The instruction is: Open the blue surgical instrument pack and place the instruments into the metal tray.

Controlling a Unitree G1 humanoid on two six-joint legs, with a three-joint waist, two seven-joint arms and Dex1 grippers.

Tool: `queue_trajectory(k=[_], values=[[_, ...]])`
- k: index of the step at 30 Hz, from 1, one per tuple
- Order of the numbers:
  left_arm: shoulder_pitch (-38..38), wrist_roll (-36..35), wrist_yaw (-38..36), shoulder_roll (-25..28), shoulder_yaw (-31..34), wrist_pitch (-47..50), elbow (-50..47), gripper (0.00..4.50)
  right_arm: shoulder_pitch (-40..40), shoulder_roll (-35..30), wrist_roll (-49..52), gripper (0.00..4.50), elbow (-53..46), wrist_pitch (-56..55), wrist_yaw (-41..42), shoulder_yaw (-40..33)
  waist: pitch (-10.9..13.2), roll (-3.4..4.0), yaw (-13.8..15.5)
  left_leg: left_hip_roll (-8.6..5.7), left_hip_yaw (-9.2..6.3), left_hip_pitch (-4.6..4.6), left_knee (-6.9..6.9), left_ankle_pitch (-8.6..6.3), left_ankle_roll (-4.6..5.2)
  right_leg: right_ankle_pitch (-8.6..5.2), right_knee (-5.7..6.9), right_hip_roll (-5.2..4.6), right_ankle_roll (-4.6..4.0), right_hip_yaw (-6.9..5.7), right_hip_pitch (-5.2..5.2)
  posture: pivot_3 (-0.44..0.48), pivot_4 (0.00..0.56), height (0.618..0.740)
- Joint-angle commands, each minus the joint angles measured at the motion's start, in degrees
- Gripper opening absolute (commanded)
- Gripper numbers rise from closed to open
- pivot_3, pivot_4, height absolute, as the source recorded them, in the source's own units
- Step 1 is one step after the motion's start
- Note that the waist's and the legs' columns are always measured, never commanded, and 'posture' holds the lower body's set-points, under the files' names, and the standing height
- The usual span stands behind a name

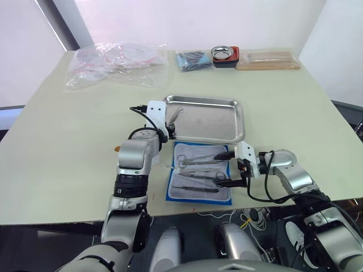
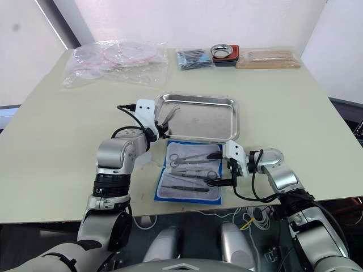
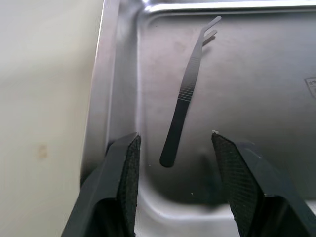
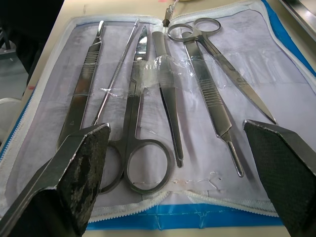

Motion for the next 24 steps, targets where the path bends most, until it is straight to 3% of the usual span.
queue_trajectory(k=[1,11,24], values=[[-0.9,0.5,-0.1,0.7,0.5,-2.0,-2.0,2.51,3.1,-0.7,-4.5,4.50,6.1,3.2,-2.1,2.4,0.0,0.00,0.0,0.00,-0.01,0.00,0.00,0.00,0.00,0.00,0.00,0.00,0.00,0.00,0.00,0.000,0.150,0.740],[1.5,-1.7,-10.2,6.2,-3.2,-6.7,-8.3,2.51,3.5,-0.7,-4.3,4.50,5.6,3.3,-2.1,2.4,0.0,0.00,0.0,0.00,-0.01,-0.02,0.00,0.00,-0.01,-0.01,-0.02,-0.01,-0.02,0.00,0.00,0.000,0.150,0.740],[7.9,-7.4,-35.1,21.8,-3.7,-23.5,-9.7,2.51,5.6,-1.1,-4.1,4.50,7.1,-1.2,-0.3,1.8,0.0,0.03,0.4,-0.01,0.01,-0.13,-0.05,0.00,-0.01,-0.14,-0.22,-0.08,-0.24,0.00,-0.03,0.000,0.150,0.740]])
